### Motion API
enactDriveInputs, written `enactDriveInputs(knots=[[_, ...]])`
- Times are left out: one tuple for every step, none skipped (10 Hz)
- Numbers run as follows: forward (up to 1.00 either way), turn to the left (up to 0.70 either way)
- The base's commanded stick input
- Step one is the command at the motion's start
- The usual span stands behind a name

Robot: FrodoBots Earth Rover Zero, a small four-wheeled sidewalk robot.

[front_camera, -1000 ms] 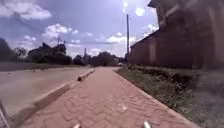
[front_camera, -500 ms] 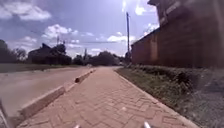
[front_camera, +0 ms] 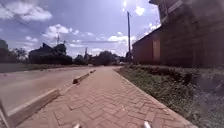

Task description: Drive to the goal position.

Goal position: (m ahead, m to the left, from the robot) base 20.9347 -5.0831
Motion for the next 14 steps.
enactDriveInputs(knots=[[0.50, 0.00], [0.50, 0.00], [0.50, 0.00], [0.50, 0.00], [0.50, 0.00], [0.50, 0.00], [0.50, 0.00], [0.50, 0.00], [0.50, 0.00], [0.50, 0.00], [0.50, 0.00], [0.50, 0.00], [0.50, 0.00], [0.50, 0.00]])
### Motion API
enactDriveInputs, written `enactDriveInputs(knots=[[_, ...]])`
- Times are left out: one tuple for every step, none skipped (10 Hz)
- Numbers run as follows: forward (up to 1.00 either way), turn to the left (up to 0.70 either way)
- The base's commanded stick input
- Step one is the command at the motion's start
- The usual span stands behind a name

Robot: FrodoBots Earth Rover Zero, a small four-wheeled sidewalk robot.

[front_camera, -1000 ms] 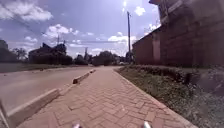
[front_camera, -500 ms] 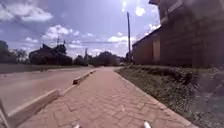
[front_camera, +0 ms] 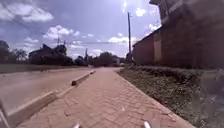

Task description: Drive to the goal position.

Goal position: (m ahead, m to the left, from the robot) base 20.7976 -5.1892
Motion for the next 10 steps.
enactDriveInputs(knots=[[0.50, 0.00], [0.50, 0.00], [0.50, 0.00], [0.50, 0.00], [0.50, 0.00], [0.50, 0.00], [0.50, 0.00], [0.50, 0.00], [0.50, 0.00], [0.50, 0.00]])
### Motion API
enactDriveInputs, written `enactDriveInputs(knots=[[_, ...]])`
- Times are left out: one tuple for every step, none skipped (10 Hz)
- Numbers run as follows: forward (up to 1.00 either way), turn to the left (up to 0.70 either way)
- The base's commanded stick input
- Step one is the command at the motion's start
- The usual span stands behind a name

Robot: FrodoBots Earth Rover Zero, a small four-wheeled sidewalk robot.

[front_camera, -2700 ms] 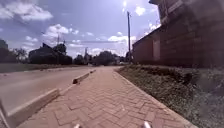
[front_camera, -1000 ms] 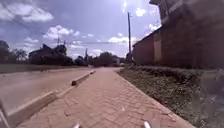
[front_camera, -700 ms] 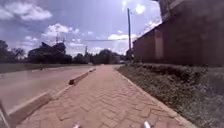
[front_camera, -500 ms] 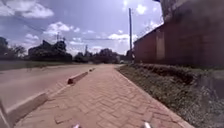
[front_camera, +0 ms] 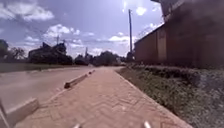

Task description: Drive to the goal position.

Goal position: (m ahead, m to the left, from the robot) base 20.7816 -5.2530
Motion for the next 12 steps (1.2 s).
enactDriveInputs(knots=[[0.50, 0.00], [0.50, 0.00], [0.50, 0.00], [0.50, 0.00], [0.50, 0.00], [0.50, 0.00], [0.50, 0.00], [0.50, 0.00], [0.50, 0.00], [0.50, 0.00], [0.50, 0.00], [0.50, 0.00]])
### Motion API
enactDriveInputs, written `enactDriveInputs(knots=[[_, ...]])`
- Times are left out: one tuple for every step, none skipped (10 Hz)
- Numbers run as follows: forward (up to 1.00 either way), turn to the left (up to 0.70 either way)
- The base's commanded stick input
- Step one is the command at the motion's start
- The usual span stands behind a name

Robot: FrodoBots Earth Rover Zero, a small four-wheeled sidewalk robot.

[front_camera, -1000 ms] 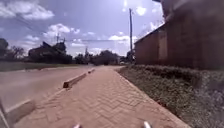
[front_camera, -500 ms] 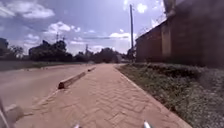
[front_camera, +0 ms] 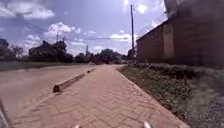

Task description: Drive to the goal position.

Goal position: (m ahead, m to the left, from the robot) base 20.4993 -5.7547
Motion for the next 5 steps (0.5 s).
enactDriveInputs(knots=[[0.50, 0.00], [0.50, 0.00], [0.50, 0.00], [0.50, 0.00], [0.50, 0.00]])
